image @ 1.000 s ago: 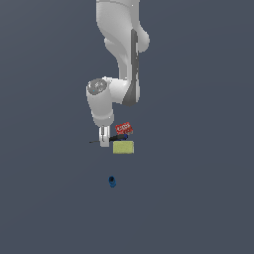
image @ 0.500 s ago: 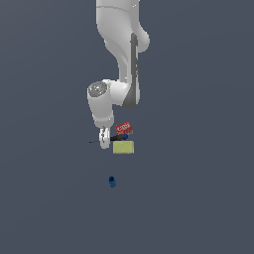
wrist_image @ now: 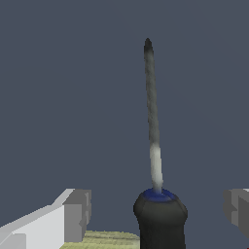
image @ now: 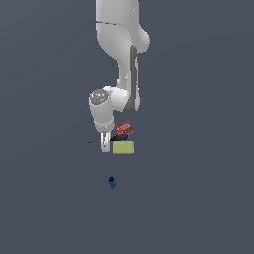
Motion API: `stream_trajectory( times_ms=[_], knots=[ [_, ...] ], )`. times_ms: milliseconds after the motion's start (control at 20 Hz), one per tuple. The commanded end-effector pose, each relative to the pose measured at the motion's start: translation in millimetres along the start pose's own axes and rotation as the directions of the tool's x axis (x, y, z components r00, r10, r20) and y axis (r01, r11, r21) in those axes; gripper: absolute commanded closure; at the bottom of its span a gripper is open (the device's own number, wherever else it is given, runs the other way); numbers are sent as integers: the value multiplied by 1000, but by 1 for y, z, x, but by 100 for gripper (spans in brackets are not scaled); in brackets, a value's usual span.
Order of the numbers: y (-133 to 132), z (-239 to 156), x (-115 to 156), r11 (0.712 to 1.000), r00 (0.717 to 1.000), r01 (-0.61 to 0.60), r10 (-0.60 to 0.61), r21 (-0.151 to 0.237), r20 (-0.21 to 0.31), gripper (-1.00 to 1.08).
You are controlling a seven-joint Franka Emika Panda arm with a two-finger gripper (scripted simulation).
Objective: Pick up a designated object from a clutter of objects.
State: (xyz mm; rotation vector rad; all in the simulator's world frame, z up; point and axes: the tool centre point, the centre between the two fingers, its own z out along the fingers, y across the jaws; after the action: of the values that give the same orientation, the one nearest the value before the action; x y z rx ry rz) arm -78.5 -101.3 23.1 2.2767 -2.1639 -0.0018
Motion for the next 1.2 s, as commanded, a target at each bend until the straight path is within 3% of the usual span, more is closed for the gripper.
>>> stream_trajectory(
  times_ms=[0,50,100,750,1150],
  knots=[
    [0,3,0,1000,1000,0,0,1,0,-92],
    [0,4,0,1000,1000,0,0,1,0,-92],
    [0,4,0,1000,1000,0,0,1,0,108],
    [-1,2,0,1000,1000,0,0,1,0,108],
    [-13,-22,5,1000,1000,-1,1,1,0,108]
  ],
)
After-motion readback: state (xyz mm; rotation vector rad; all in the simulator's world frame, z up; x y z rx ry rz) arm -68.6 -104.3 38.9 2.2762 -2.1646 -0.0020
